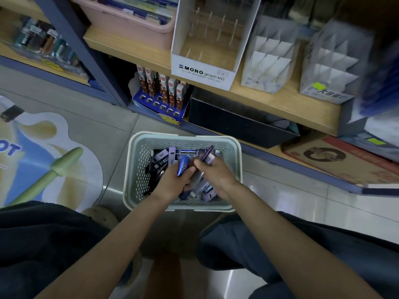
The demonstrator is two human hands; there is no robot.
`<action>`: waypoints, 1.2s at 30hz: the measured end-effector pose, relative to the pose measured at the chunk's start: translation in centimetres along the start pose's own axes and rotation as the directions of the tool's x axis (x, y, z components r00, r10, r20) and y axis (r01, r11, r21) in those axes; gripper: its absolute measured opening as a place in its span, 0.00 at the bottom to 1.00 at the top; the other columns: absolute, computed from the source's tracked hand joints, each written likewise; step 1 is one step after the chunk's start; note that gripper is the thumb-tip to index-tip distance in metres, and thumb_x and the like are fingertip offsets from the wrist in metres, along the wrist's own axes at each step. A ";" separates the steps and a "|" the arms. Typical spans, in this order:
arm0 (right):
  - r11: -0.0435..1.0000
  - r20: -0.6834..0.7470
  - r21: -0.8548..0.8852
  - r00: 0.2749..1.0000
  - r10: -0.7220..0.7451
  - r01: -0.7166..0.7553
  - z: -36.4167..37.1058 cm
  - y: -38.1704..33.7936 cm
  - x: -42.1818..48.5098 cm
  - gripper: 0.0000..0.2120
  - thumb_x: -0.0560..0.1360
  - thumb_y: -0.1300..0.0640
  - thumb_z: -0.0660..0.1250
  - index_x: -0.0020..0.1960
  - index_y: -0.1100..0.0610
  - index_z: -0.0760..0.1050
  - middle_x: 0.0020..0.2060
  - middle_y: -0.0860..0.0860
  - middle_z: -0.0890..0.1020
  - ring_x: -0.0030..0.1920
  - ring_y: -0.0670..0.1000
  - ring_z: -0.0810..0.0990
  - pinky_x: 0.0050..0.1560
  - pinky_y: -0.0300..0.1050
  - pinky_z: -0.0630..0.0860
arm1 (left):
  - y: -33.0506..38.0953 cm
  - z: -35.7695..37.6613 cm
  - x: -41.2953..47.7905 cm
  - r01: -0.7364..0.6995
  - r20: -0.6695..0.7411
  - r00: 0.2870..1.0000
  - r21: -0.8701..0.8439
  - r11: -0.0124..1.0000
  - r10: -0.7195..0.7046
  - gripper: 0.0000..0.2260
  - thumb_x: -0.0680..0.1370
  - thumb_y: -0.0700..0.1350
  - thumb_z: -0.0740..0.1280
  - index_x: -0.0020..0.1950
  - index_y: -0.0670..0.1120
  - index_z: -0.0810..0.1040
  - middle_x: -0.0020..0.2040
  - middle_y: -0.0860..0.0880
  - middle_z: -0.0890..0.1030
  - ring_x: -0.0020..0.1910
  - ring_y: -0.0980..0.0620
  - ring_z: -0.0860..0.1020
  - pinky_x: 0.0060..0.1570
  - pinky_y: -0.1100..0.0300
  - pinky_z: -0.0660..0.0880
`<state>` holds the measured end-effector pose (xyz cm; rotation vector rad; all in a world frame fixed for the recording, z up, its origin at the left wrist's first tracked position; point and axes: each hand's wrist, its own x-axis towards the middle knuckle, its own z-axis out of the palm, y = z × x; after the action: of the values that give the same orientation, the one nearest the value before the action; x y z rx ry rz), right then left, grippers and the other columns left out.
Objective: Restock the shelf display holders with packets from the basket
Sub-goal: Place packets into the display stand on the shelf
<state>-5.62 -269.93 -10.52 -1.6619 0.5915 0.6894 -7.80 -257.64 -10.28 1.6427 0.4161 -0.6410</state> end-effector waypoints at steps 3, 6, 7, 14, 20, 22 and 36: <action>0.997 0.009 0.053 0.998 -0.055 0.054 -0.6 -1.5 -1.9 0.11 0.79 0.61 0.62 0.57 0.66 0.75 0.52 0.62 0.81 0.54 0.60 0.80 0.57 0.53 0.74 | 1.5 0.4 -1.3 -0.124 0.031 0.992 0.104 0.987 0.121 0.04 0.80 0.40 0.62 0.49 0.48 0.74 0.35 0.51 0.75 0.29 0.62 0.74 0.36 0.66 0.74; 0.991 0.066 0.104 0.994 -0.091 0.084 -1.5 -2.9 -4.3 0.13 0.81 0.60 0.58 0.58 0.70 0.72 0.48 0.65 0.80 0.45 0.61 0.78 0.48 0.56 0.76 | 2.9 0.4 -2.9 -0.143 0.091 0.986 0.032 0.989 0.139 0.08 0.80 0.40 0.61 0.59 0.43 0.73 0.43 0.46 0.79 0.34 0.59 0.80 0.39 0.54 0.81; 0.989 0.080 0.122 0.992 -0.095 0.085 -1.9 -3.3 -5.1 0.15 0.81 0.60 0.56 0.59 0.72 0.70 0.47 0.66 0.78 0.44 0.62 0.77 0.45 0.55 0.75 | 3.3 0.4 -3.5 -0.145 0.099 0.985 0.010 0.989 0.144 0.09 0.80 0.40 0.61 0.60 0.42 0.72 0.43 0.45 0.80 0.35 0.54 0.81 0.39 0.49 0.81; 0.965 -0.022 0.108 0.971 -0.240 0.241 -5.6 -6.2 -10.1 0.14 0.81 0.56 0.56 0.53 0.62 0.77 0.50 0.53 0.81 0.50 0.50 0.80 0.51 0.41 0.77 | 7.2 2.5 -6.7 -0.243 0.049 0.968 -0.043 0.969 0.245 0.06 0.81 0.38 0.57 0.50 0.37 0.71 0.36 0.40 0.77 0.21 0.56 0.77 0.22 0.64 0.73; 0.885 -0.129 -0.150 0.879 -0.459 0.440 -11.4 -7.6 -13.1 0.06 0.77 0.59 0.65 0.47 0.60 0.78 0.28 0.50 0.75 0.25 0.40 0.72 0.29 0.32 0.70 | 9.8 6.1 -7.9 -0.271 0.132 0.946 -0.186 0.944 0.297 0.05 0.81 0.37 0.57 0.50 0.42 0.72 0.40 0.44 0.79 0.30 0.52 0.81 0.29 0.59 0.79; 0.858 -0.251 -0.088 0.822 -0.511 0.506 -14.2 -8.2 -13.9 0.02 0.76 0.62 0.66 0.45 0.59 0.75 0.29 0.51 0.76 0.24 0.40 0.74 0.28 0.32 0.72 | 10.6 7.3 -7.9 -0.280 0.183 0.932 -0.185 0.942 0.312 0.06 0.81 0.38 0.57 0.50 0.42 0.73 0.38 0.44 0.80 0.29 0.52 0.80 0.28 0.60 0.78; 0.661 -0.730 -0.479 0.156 -0.666 0.578 -30.2 -6.0 -13.1 0.05 0.80 0.65 0.53 0.49 0.57 0.62 0.30 0.38 0.78 0.34 0.39 0.76 0.37 0.31 0.69 | 14.1 16.1 -6.3 -0.449 0.242 0.868 0.008 0.893 0.434 0.06 0.80 0.41 0.60 0.48 0.43 0.76 0.40 0.47 0.83 0.22 0.57 0.70 0.22 0.65 0.67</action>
<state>-6.72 -298.24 7.31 -2.0664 0.4603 -0.9164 -7.02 -275.37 3.26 1.6246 -0.1588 -0.4928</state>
